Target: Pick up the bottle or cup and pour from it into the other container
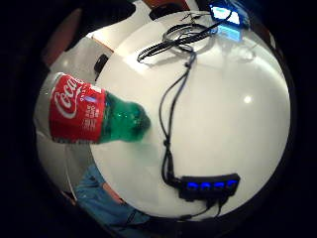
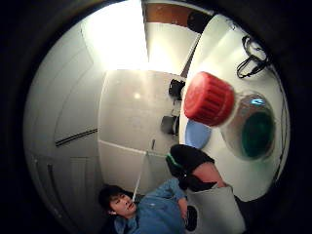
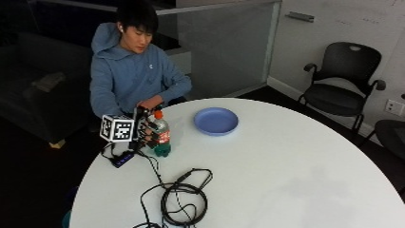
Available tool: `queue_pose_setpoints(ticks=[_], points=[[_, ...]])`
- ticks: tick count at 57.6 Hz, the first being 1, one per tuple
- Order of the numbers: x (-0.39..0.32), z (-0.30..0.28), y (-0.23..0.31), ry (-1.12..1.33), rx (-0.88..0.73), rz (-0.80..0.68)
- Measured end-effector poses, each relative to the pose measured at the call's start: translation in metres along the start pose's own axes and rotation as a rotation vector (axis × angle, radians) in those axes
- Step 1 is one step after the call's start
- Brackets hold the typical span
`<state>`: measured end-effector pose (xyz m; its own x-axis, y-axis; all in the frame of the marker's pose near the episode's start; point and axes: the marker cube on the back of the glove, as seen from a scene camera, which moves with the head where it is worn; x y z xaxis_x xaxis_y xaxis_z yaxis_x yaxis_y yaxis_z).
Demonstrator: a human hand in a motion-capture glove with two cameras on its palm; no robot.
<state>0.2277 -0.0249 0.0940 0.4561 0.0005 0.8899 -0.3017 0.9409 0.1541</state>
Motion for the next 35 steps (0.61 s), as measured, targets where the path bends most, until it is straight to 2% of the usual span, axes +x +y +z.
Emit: queue_pose_setpoints(ticks=[11,21,35], points=[[0.001,0.022,-0.011,-0.132,0.074,-0.025],[0.001,0.031,-0.017,-0.147,0.166,-0.025],[0.001,0.034,-0.018,-0.184,0.199,0.007]])
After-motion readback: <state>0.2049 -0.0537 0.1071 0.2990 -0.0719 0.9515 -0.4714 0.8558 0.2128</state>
